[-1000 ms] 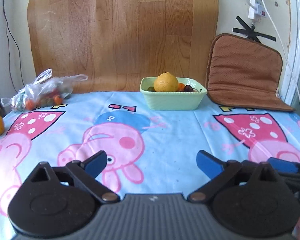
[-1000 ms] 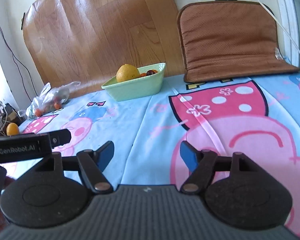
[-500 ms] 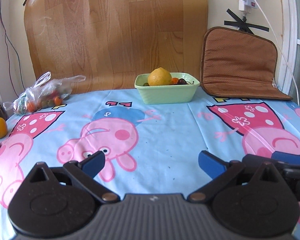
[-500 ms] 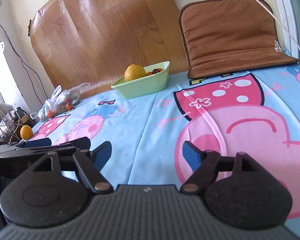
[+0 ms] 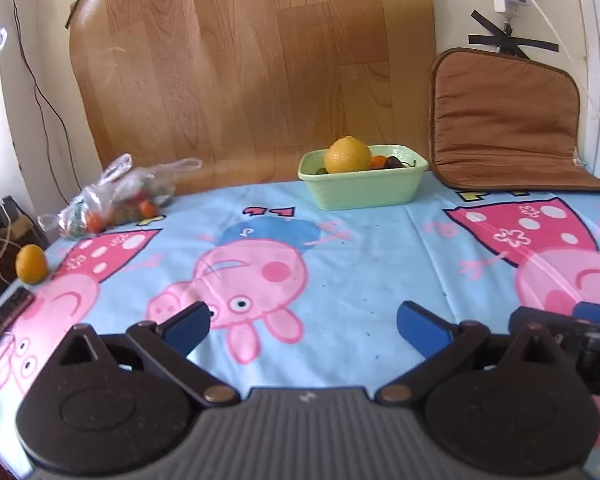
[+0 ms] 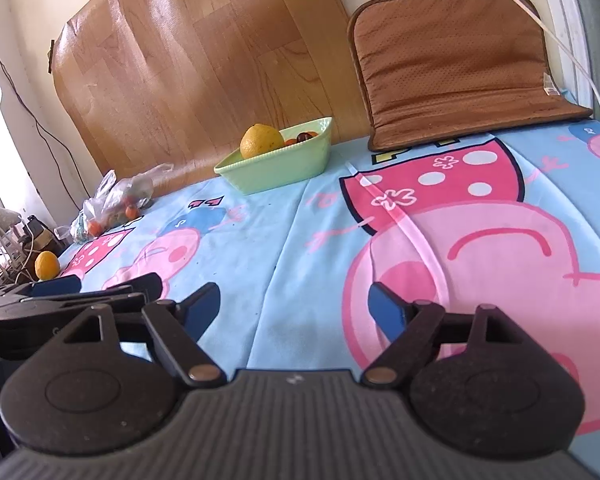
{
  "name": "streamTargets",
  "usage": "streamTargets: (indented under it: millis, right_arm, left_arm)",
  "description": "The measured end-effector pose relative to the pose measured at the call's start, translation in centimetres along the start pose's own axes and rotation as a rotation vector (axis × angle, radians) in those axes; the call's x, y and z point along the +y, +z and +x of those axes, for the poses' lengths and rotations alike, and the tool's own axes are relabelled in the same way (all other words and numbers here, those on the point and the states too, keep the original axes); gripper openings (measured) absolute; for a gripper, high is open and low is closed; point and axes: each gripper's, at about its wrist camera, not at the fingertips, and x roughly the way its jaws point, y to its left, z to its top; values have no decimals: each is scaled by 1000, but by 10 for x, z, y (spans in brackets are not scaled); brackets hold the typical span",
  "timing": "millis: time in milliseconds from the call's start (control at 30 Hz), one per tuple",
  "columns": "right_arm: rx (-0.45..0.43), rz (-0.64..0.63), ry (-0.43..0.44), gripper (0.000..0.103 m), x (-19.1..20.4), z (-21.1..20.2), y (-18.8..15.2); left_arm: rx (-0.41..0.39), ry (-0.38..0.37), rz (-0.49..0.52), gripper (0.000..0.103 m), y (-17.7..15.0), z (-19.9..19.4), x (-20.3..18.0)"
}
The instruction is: Organize fruits
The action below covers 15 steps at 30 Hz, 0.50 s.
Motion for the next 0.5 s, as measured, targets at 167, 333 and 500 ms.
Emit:
streamTargets:
  millis: [167, 333, 500]
  right_arm:
    - [-1, -7, 2, 85, 2, -1, 0]
    - [-19, -9, 2, 85, 2, -4, 2]
    - [-28, -1, -1, 86, 1, -3, 3]
  left_arm:
    - [5, 0, 7, 103, 0, 0, -1]
    - [10, 6, 10, 103, 0, 1, -2]
    - [19, 13, 8, 103, -1, 4, -1]
